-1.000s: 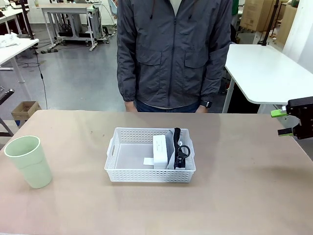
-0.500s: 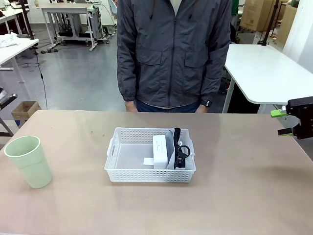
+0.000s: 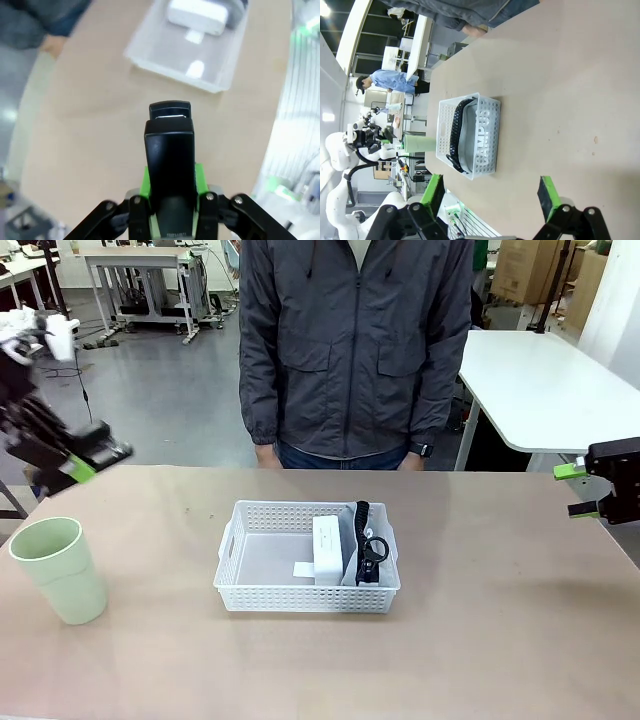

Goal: Efficiently arrange items inside the basket to fit them all.
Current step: Pick up the Stapler and place it inside the Organizing basket.

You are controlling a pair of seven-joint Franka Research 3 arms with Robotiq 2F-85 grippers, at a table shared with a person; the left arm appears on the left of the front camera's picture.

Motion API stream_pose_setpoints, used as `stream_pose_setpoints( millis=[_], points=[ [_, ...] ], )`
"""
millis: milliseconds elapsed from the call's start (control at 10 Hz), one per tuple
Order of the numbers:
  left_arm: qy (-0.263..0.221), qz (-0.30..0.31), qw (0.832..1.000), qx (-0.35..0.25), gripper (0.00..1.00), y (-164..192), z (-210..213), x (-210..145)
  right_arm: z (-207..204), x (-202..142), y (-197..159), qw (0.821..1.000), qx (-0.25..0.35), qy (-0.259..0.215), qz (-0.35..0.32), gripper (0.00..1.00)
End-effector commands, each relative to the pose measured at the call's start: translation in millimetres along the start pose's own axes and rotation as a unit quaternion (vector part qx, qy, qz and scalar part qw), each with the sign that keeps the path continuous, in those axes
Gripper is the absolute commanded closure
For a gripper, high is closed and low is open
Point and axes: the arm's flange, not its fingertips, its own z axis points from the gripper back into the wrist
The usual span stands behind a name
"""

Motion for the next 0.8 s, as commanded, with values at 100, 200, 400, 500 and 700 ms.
stream_pose_setpoints(
  millis=[100,200,400,500,700],
  points=[
    [0.072,-0.118,0.986,-0.091,0.63,-9.0,-49.9,52.4,0.8,-0.7,-0.3,1.000,0.005,0.000,0.003,0.00],
    [0.065,-0.132,0.984,-0.098,0.63,-12.9,-71.1,69.5,0.8,-0.7,-0.3,1.000,0.005,0.000,0.003,0.00],
    [0.056,-0.149,0.984,-0.085,0.63,-24.8,-123.9,102.9,0.8,-0.7,-0.3,1.000,0.005,0.000,0.003,0.00],
    [0.060,-0.157,0.982,-0.091,0.63,-28.9,-151.3,116.7,0.8,-0.7,-0.3,1.000,0.005,0.000,0.003,0.00],
    [0.054,-0.158,0.981,-0.101,0.63,-30.1,-200.7,141.1,0.8,-0.7,-0.3,1.000,0.005,0.000,0.003,0.00]
  ],
)
